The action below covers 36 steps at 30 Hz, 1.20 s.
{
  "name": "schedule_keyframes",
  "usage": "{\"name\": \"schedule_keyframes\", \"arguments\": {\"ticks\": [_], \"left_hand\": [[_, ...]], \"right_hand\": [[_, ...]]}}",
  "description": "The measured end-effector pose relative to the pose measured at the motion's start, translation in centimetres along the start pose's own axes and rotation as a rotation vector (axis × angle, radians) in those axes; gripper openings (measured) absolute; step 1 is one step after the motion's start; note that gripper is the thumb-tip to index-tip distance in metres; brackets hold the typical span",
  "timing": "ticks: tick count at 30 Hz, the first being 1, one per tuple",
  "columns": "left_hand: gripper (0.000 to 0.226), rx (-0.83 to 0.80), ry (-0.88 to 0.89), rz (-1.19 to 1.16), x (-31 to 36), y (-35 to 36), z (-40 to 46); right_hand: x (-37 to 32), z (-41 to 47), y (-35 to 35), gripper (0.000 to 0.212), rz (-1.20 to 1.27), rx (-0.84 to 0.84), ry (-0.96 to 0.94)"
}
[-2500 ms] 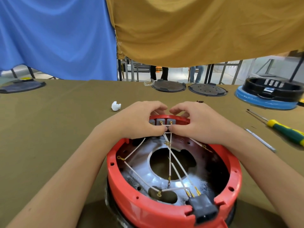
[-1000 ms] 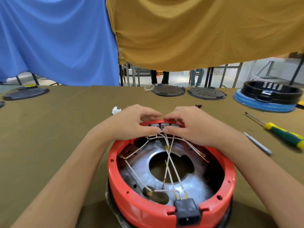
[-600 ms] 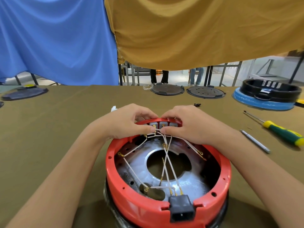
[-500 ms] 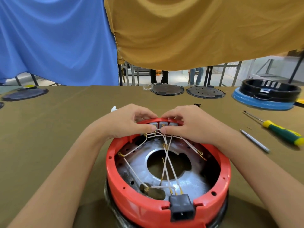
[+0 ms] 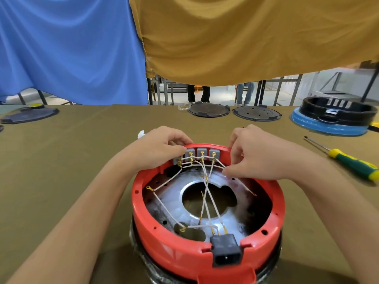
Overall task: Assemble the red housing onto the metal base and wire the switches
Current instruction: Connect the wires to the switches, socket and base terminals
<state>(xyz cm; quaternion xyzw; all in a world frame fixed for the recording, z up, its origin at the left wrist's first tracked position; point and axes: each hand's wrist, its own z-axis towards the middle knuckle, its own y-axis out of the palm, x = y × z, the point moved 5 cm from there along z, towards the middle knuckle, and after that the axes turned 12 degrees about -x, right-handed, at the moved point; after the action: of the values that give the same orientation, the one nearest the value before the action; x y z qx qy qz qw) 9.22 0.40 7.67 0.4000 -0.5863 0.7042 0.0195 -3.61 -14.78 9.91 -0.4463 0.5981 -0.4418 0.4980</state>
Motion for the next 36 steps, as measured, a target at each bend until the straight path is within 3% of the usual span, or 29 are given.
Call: {"name": "schedule_keyframes", "arguments": {"ticks": [6,13,18,25,32,36], "left_hand": [[0.023,0.050,-0.002,0.010,0.0,0.2,0.3],[0.022,0.060,-0.018,0.010,0.1,0.3,0.3],[0.022,0.068,-0.033,-0.020,0.1,0.2,0.2],[0.026,-0.020,-0.120,-0.135,-0.2,0.4,-0.4],[0.024,0.185,-0.254,-0.125,-1.2,-0.5,-0.4],[0.025,0.377,-0.417,-0.082,-2.7,-1.6,-0.9]], "right_hand": [[-0.4,0.3,0.1,0.031,0.164,0.060,-0.017],[0.1,1.0,0.9,0.035,0.204,-0.019,-0.057],[-0.1,1.1,0.5,0.024,0.176,0.163,-0.061],[0.7,1.2,0.1,0.013,0.236,0.234,-0.038],[2.3,2.0,0.4,0.041,0.338,0.220,0.030],[2.2,1.9,0.2,0.029,0.326,0.225,0.022]]}}
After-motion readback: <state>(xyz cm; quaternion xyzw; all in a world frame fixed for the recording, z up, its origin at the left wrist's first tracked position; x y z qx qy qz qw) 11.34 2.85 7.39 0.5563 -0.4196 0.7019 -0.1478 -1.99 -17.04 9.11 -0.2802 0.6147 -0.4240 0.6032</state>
